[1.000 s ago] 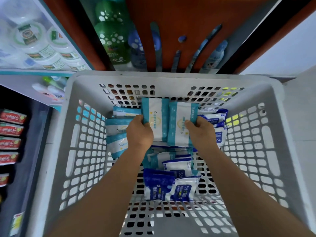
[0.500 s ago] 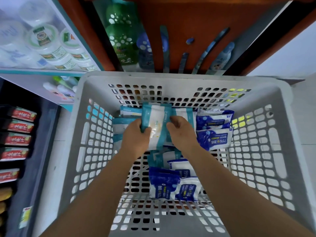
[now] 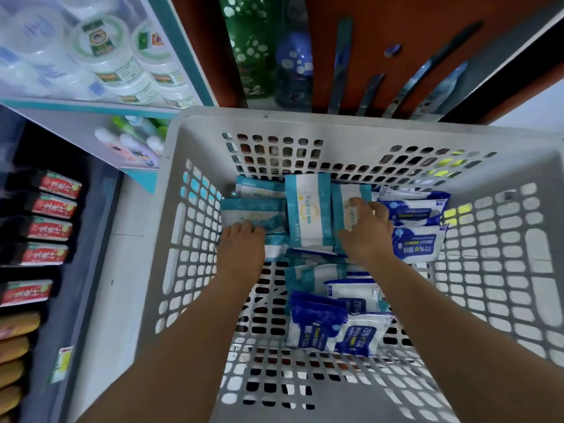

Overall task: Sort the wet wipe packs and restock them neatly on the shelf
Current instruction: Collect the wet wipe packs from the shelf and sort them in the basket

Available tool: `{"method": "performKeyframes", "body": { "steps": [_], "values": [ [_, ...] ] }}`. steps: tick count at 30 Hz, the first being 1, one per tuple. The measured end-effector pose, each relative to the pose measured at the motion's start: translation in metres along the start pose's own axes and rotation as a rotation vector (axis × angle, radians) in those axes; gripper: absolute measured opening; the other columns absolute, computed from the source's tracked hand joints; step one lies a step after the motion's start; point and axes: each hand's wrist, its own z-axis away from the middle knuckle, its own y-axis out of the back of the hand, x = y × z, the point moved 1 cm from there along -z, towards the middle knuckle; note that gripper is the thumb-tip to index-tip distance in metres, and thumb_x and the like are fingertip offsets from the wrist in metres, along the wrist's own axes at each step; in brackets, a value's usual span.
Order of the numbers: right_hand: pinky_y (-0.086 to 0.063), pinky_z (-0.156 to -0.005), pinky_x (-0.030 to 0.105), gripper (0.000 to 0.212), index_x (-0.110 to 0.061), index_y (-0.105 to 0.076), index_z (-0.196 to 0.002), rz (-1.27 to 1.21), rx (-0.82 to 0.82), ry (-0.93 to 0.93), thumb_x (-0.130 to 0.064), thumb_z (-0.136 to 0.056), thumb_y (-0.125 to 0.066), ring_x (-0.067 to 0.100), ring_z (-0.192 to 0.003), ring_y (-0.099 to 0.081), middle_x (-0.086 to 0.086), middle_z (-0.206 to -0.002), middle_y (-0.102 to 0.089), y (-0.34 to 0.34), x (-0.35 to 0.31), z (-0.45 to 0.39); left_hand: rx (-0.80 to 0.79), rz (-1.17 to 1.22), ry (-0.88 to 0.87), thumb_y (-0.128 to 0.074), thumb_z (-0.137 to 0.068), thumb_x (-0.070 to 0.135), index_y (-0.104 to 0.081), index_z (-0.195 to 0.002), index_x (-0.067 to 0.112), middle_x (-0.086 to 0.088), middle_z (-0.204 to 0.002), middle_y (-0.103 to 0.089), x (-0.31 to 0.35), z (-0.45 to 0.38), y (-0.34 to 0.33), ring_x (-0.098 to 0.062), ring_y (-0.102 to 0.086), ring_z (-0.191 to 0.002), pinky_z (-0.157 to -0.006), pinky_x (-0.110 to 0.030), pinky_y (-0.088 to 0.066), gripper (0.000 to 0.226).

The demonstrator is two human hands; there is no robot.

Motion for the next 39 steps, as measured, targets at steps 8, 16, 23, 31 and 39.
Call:
{"method": "performKeyframes", "body": {
  "steps": [8,16,23,31,39],
  "values": [
    [-0.031,-0.107,0.047,0.094,-0.011,-0.016,-0.147,0.008,0.073,-0.147,-0.026,-0.077,-0.076,0.038,-0.131,-0.029,0.019,-0.141,-0.032,-0.002,0.000,-0.007,0.156,0.643,0.026,-0.047,-0.098,0.030,-0.039,-0.141,0.013,-0.010,-0.135,-0.045,0.032,-0.016,0.008,-0.025,-0.037,-0.126,-0.105,-0.034,-0.033,0.047],
    [-0.035,-0.051,0.026,0.016,-0.005,-0.058,-0.105,-0.226,0.148,-0.045,-0.014,-0.093,-0.053,0.022,-0.073,-0.051,0.007,-0.090,-0.059,0.015,0.016,-0.017,0.122,1.020,0.255,-0.060,-0.091,0.022,-0.059,-0.111,0.008,0.001,-0.102,-0.063,0.052,-0.043,0.014,-0.017,-0.060,-0.088,-0.075,-0.029,-0.049,0.025],
    [-0.049,-0.059,0.025,0.017,-0.016,-0.061,-0.107,-0.594,0.218,-0.058,-0.014,-0.094,-0.050,0.013,-0.074,-0.059,-0.005,-0.087,-0.061,0.022,0.007,-0.003,0.147,1.153,0.329,-0.047,-0.095,0.007,-0.055,-0.103,0.010,0.003,-0.096,-0.056,0.048,-0.032,0.032,-0.014,-0.055,-0.081,-0.061,-0.021,-0.044,0.012],
    [-0.052,-0.071,0.030,0.010,-0.022,-0.065,-0.095,-0.615,0.096,0.026,-0.015,-0.088,-0.062,0.014,-0.078,-0.061,-0.010,-0.081,-0.063,0.007,-0.013,0.011,0.012,1.284,0.320,-0.037,-0.097,0.008,-0.050,-0.096,0.005,-0.008,-0.086,-0.054,0.051,-0.019,0.037,-0.017,-0.049,-0.069,-0.056,-0.027,-0.041,0.013],
    [-0.057,-0.075,0.036,0.008,-0.017,-0.068,-0.089,-0.580,0.063,0.034,-0.020,-0.082,-0.071,0.018,-0.075,-0.065,-0.007,-0.073,-0.065,-0.005,-0.021,0.016,0.101,1.290,0.144,-0.066,-0.087,0.029,-0.062,-0.101,0.021,0.008,-0.092,-0.068,0.036,0.002,0.045,-0.010,-0.066,-0.084,-0.075,-0.028,-0.055,0.016]
  ]
}}
